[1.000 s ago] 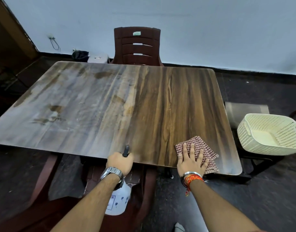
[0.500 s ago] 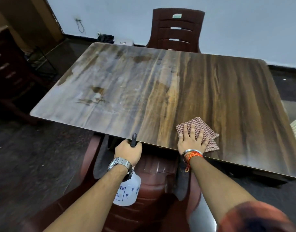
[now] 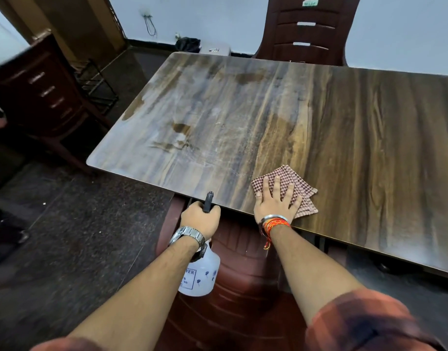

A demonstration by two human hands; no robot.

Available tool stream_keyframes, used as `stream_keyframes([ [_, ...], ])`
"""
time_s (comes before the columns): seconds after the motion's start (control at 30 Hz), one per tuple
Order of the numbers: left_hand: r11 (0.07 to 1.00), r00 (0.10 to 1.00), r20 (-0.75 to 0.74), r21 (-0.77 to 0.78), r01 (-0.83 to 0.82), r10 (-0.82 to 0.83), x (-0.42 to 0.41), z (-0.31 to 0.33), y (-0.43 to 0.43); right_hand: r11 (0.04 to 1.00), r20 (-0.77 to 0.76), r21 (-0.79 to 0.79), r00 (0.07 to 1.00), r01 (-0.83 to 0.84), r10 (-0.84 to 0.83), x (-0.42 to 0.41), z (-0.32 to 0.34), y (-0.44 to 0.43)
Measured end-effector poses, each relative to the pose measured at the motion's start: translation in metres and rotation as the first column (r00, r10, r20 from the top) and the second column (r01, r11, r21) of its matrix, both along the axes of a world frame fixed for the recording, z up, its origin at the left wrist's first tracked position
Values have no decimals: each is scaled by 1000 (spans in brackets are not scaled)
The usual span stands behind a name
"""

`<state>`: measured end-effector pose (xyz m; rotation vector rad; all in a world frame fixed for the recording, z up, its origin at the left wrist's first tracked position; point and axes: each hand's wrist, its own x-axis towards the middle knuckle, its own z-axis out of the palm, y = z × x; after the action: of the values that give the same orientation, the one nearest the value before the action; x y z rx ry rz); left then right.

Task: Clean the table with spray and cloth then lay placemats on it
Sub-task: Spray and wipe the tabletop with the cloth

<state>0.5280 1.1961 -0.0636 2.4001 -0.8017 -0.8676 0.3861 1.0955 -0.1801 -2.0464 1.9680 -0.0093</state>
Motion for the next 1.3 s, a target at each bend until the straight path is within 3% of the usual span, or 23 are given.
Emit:
stream_keyframes([
  [0.3,994,995,30,56,94,-96,42,-5,-20,996,-36,9,996,87,-86,21,-1,0],
  [0.57,985,985,-49,47,168,-166,163,-10,-7,994,-18,19,994,109,-109,161,0,13],
  [0.93,991,991,7,16,133,-133,365,-13,36,991,63,40,990,-129,126,415,3,54],
  [1.3,996,996,-6,32,88,-88,432,-2,19,892,23,63,894,-448,447,471,4,46],
])
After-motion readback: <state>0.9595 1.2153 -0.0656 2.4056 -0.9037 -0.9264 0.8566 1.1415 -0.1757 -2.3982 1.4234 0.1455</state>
